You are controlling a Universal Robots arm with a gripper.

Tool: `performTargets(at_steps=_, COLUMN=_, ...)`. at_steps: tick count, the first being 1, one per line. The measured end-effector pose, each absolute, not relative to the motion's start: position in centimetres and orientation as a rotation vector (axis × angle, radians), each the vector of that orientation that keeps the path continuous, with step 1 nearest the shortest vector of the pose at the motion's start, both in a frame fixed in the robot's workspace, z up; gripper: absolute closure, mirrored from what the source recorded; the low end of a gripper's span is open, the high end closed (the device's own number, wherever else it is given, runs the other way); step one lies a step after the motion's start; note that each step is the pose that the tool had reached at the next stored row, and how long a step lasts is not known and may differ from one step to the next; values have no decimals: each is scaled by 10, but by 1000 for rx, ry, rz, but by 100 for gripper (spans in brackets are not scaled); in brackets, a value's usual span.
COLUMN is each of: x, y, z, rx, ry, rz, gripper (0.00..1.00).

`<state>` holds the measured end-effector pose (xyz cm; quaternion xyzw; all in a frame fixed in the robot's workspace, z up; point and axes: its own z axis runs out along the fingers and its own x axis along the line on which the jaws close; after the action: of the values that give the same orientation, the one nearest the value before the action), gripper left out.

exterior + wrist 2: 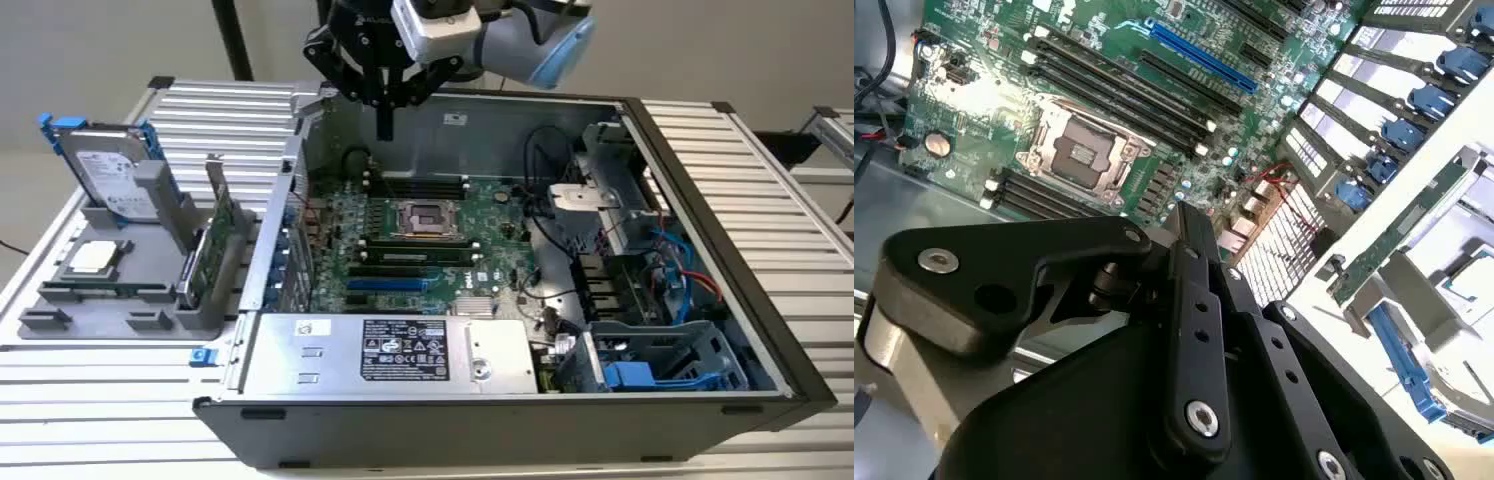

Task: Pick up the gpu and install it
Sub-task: 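Reach for the gpu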

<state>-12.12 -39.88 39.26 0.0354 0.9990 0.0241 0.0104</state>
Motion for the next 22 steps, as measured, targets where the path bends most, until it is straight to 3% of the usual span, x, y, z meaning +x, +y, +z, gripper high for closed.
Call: performTargets(at_steps=22, x=-128, y=-399, z=393, rx=110, ry=3118, rz=75, gripper=100)
